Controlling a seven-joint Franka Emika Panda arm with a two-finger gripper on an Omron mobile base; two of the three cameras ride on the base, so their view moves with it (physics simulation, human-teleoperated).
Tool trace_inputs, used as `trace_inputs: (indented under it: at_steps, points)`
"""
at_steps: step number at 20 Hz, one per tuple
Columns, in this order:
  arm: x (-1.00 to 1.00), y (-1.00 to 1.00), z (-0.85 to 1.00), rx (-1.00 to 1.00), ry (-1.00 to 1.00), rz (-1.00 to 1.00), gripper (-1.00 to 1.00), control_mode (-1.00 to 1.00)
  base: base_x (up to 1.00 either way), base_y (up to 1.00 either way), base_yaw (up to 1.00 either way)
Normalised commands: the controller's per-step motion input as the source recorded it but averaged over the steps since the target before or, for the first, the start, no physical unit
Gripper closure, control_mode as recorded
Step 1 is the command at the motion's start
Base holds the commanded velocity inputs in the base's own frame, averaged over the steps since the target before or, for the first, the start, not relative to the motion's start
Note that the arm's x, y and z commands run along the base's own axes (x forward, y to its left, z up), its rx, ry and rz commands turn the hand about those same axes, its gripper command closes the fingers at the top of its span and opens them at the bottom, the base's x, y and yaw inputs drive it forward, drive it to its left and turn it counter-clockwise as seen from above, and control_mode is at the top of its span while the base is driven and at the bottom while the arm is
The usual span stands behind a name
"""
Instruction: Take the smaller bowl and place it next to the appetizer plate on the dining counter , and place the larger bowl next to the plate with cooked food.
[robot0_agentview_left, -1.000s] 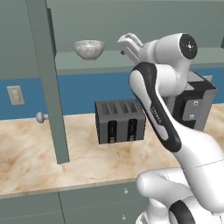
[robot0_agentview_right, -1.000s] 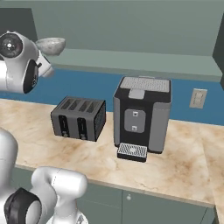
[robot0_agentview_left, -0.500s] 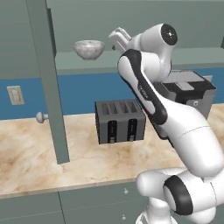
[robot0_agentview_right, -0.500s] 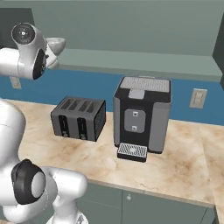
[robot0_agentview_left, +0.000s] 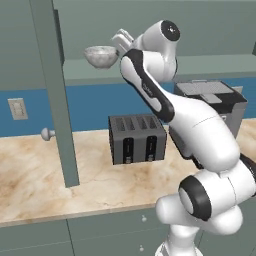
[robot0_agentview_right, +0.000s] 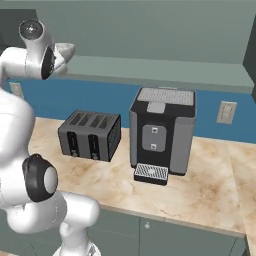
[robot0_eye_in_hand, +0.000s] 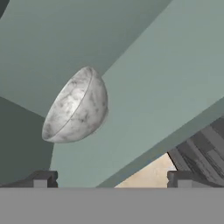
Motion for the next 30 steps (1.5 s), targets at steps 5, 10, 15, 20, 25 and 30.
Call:
trace_inputs:
  at_steps: [5, 10, 15, 20, 25, 30]
  points:
    - [0.56, 0.08, 0.00, -0.05, 0.06, 0.00, -1.00, -1.00, 0.00, 0.00, 0.00]
    - [0.51, 0.10, -0.01, -0.05, 0.06, 0.00, -1.00, -1.00, 0.00, 0.00, 0.00]
    - [0.54, 0.21, -0.04, -0.03, 0.03, 0.00, -1.00, -1.00, 0.00, 0.00, 0.00]
    - [0.56, 0.23, -0.07, -0.03, 0.02, 0.00, -1.00, -1.00, 0.00, 0.00, 0.00]
    - [0.54, 0.22, -0.12, -0.03, 0.01, 0.00, -1.00, -1.00, 0.00, 0.00, 0.00]
    - [0.23, 0.05, -0.14, -0.04, 0.05, -0.04, 1.00, -1.00, 0.00, 0.00, 0.00]
